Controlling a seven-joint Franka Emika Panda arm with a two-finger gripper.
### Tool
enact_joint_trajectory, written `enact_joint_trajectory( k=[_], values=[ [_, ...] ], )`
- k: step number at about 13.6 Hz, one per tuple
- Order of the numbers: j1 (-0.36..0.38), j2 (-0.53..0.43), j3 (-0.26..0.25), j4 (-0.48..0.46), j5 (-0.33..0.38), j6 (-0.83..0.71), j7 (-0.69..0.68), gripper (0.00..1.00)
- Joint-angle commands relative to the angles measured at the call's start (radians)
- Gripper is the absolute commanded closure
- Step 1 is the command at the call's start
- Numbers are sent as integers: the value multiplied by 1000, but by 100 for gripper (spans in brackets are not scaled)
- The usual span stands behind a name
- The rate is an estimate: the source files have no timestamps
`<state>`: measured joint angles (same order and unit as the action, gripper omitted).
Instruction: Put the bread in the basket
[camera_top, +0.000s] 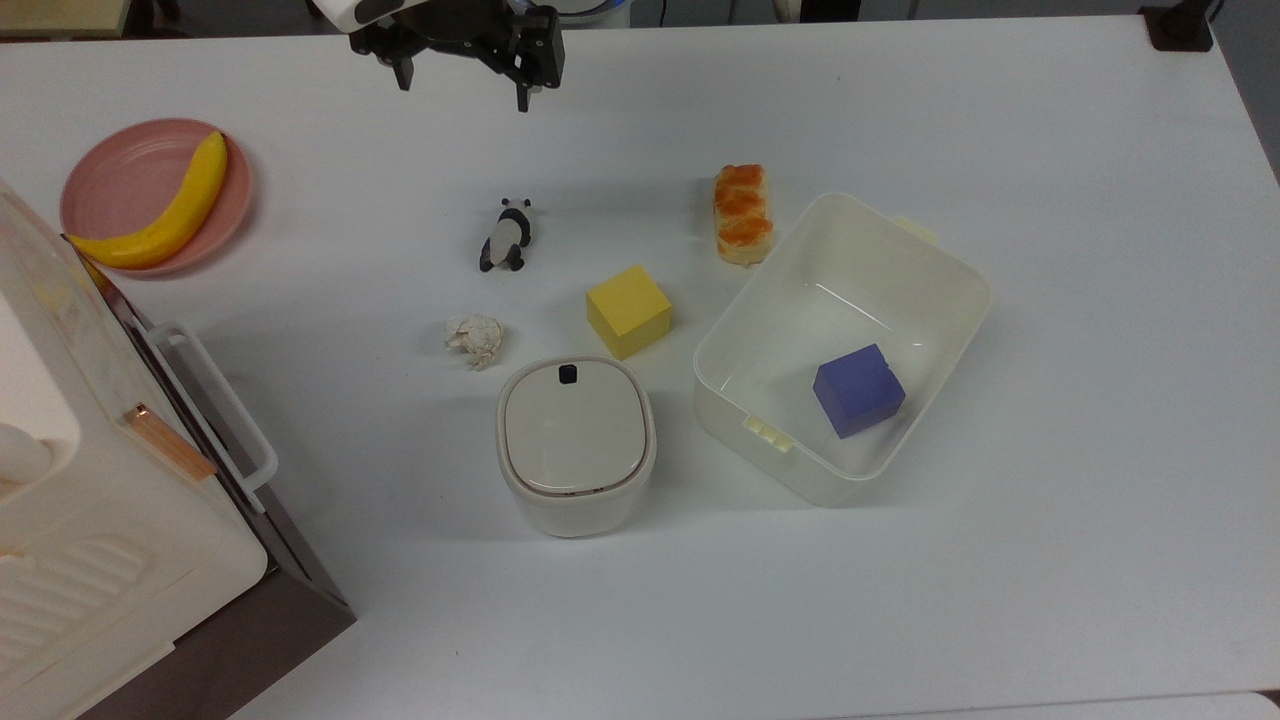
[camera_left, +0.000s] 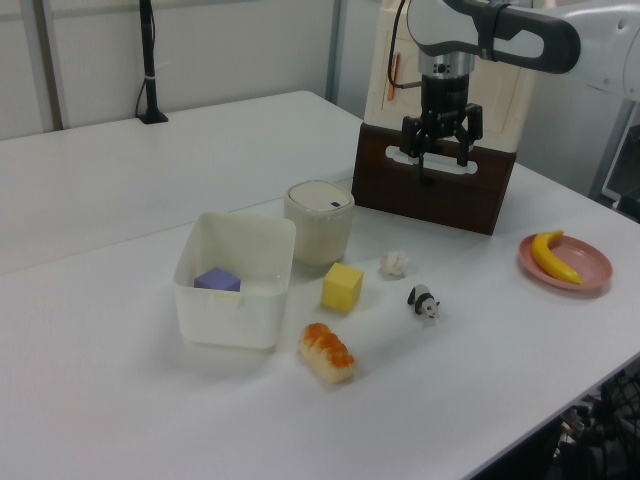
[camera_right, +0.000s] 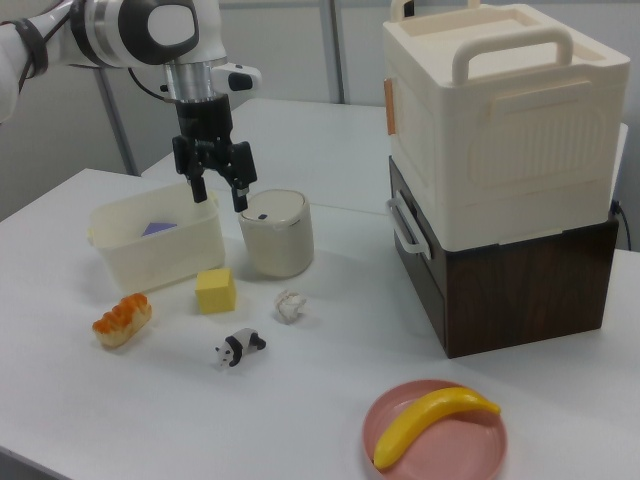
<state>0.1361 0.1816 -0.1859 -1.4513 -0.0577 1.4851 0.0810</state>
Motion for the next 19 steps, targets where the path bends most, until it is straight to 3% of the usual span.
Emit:
enact_joint_trajectory(
  k=[1, 10, 13, 19],
  values=[
    [14, -14, 2, -32, -1, -5, -43, 0],
    [19, 30, 8, -46, 5, 82, -90, 0],
    [10, 90, 72, -73, 2, 153, -128, 1],
    [13, 137, 160, -222, -37, 389, -182, 7]
  ],
)
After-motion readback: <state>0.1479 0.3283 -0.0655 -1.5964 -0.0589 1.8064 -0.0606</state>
